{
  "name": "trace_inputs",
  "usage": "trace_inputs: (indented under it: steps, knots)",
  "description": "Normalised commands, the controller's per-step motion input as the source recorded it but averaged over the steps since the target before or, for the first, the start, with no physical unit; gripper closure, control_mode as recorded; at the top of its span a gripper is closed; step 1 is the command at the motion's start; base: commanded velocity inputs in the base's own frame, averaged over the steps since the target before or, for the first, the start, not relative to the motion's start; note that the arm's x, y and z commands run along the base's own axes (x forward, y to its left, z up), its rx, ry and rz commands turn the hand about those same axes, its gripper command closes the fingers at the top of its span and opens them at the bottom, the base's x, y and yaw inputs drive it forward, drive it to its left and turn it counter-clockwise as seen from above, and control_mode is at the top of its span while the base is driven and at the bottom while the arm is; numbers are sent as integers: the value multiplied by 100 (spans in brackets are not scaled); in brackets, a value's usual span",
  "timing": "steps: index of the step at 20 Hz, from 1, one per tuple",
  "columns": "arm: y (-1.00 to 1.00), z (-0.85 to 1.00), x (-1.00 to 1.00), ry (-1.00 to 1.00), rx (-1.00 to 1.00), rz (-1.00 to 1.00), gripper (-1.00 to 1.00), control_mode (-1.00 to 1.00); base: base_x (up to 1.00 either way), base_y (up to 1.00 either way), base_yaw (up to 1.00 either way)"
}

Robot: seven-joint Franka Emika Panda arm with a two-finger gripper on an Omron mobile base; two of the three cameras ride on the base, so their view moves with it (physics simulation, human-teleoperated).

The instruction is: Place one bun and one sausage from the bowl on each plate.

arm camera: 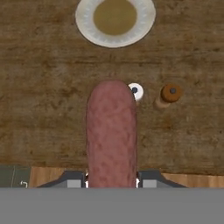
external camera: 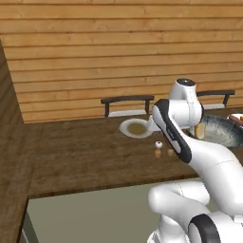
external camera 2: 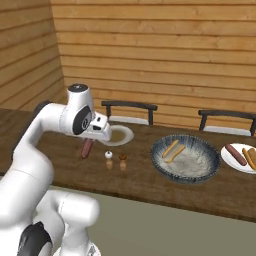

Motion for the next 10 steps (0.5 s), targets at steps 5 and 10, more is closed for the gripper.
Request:
trace_inputs:
  steps: [5,10]
  knots:
    - [2,0,95,3,0,0,100,-100,0,0,0]
    - [0,0,87,6,0,0,100,-100,0,0,0]
